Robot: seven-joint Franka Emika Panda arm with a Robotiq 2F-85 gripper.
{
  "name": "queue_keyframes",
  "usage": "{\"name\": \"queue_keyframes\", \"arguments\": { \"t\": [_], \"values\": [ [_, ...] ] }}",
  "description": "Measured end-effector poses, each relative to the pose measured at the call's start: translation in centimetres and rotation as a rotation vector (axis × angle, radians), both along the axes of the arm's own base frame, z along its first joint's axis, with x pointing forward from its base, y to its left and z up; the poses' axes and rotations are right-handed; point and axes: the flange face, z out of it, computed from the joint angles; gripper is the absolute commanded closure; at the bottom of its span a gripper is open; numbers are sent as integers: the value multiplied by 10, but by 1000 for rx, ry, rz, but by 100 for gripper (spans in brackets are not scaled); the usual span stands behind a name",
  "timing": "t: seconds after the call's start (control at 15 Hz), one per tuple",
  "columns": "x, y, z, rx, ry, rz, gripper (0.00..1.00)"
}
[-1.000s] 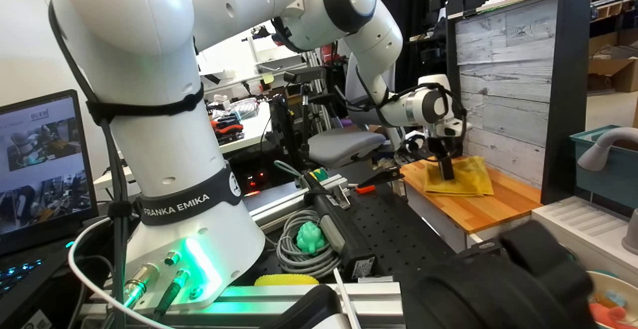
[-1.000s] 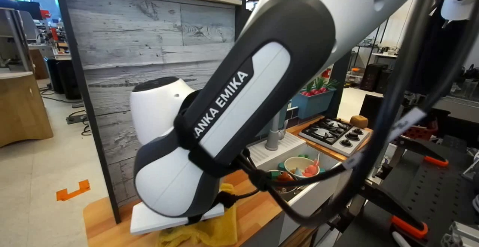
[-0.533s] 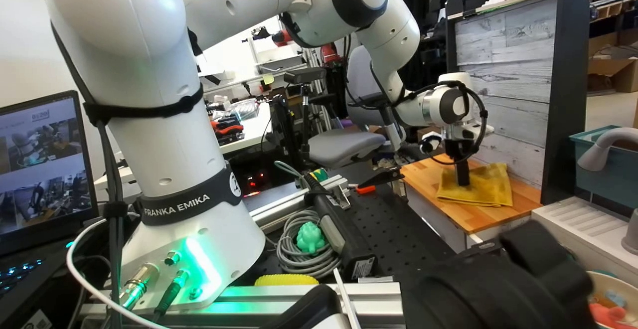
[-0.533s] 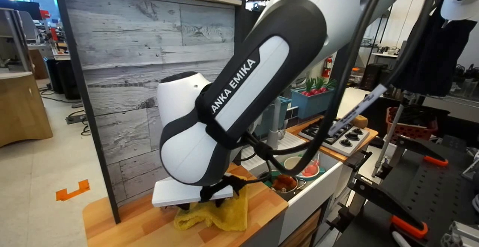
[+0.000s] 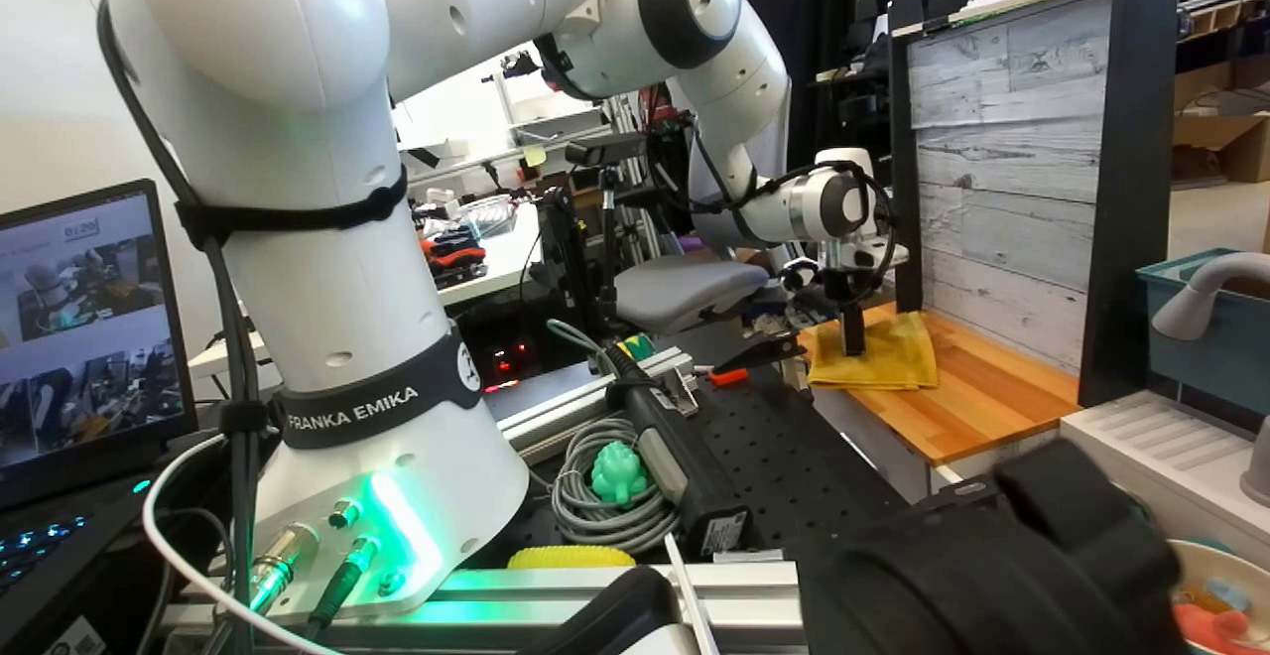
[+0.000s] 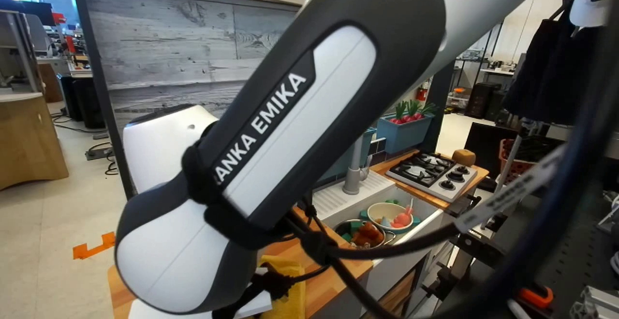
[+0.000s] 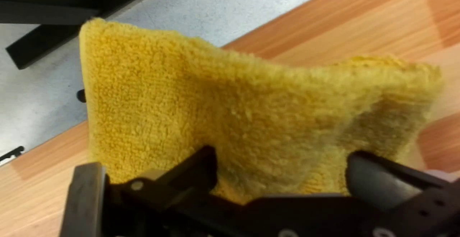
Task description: Put the things on the counter inside the pot in the sink, wipe the counter with the towel, and then remove the things from the dish in the sink and put them on the stove
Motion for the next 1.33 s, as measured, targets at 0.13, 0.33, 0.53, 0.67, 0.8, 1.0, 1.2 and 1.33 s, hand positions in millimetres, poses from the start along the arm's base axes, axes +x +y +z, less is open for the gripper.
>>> {"name": "queue_keyframes", "arguments": {
  "t": [0.13, 0.33, 0.53, 0.67, 0.8, 1.0, 1.2, 1.33],
  "values": [
    [10, -28, 0, -69, 8, -58, 0],
    [30, -92, -1, -157, 1, -170, 0],
    [41, -140, -2, -199, 23, -271, 0],
    [44, -143, -1, -176, 35, -291, 0],
    [44, -127, 0, -132, 27, -281, 0],
    [35, -62, 5, -11, -31, -211, 0],
    [15, 11, 13, 91, -76, -131, 0],
    [5, 34, 12, 115, -70, -99, 0]
  ]
}}
